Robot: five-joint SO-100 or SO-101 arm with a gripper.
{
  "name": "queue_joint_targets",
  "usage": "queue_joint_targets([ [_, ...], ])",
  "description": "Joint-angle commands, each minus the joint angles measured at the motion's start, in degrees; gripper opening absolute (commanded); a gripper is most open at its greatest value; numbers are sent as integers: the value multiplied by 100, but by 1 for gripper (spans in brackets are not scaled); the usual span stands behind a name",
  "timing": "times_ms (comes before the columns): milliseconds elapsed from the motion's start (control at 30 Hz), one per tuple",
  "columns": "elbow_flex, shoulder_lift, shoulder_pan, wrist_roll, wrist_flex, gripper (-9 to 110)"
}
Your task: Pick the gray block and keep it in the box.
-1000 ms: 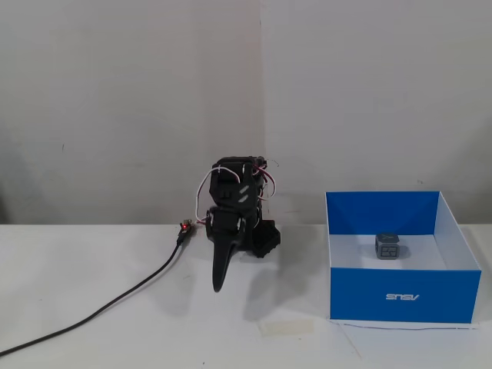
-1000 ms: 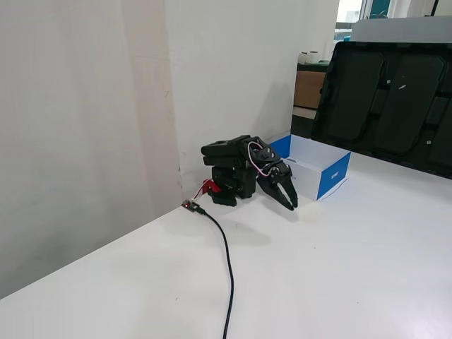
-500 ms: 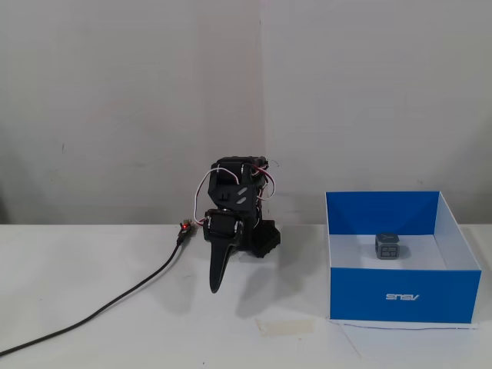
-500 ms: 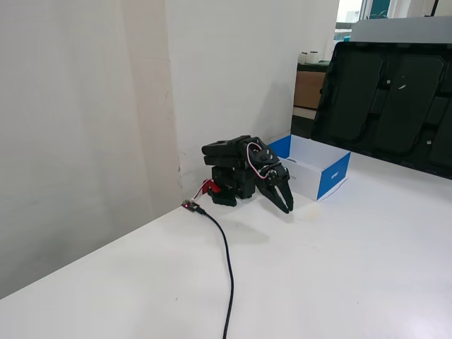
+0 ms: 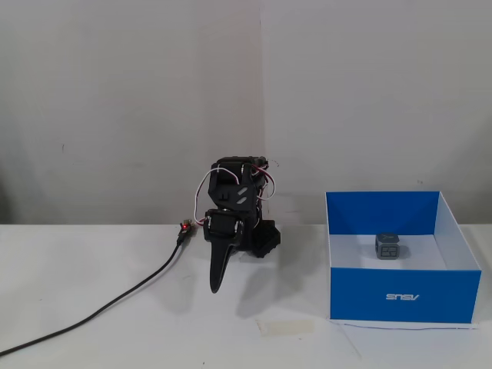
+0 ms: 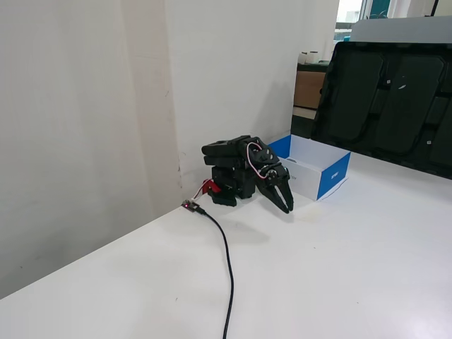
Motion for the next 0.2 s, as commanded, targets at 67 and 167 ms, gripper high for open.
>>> queue_joint_targets([
  [67,44,677,-9,35,26,0],
  [167,44,677,-9,35,26,0],
])
